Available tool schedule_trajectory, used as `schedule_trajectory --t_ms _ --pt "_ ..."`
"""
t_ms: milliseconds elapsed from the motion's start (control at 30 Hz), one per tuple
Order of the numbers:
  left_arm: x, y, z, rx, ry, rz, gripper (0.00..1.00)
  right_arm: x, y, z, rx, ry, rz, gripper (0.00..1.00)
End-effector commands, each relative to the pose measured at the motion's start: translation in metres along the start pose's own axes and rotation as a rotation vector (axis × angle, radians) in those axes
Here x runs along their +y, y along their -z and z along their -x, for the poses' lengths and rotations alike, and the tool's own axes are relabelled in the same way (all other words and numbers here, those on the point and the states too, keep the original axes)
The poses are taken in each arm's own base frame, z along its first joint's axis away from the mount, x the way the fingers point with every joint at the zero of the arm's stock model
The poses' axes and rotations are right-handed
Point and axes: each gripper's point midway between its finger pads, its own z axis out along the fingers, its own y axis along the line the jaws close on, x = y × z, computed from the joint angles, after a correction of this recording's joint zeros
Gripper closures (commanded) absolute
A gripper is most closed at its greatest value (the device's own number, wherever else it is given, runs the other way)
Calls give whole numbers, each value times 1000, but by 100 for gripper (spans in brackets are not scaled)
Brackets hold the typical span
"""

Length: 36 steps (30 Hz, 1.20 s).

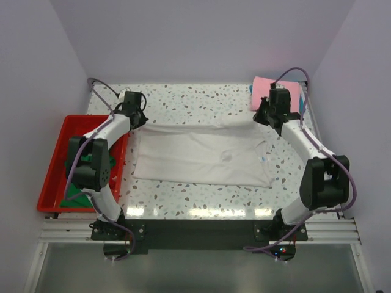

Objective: Fold and stack the t-shirts
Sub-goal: Fold the tshirt

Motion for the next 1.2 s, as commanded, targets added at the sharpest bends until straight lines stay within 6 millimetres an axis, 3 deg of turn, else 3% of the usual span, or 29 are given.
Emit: schedule_trajectory --t_ms 0,133,300,433,500,633,1000,1167 --pt "3 18 8 -33 56 -26 100 4 22 5 -64 -36 36 100" --pt "12 25 -8 -12 73 -25 100 -7 36 -19 -42 -38 25 100" --pt "19 33 -23 -1 94 -44 100 -11 62 -30 -66 -50 37 100" --pt "25 37 -32 6 108 -50 100 -14 73 -55 -37 -65 66 100" --pt "27 41 -34 2 111 -54 100 -15 82 -58 -53 -71 72 100" --pt "32 47 -37 -10 118 -58 100 -22 88 -78 -35 -80 72 100" --pt "44 58 -55 -16 138 -79 100 -32 105 -109 -25 -104 86 100" --pt "49 64 -67 -19 150 -109 100 -40 104 -141 5 -144 106 100"
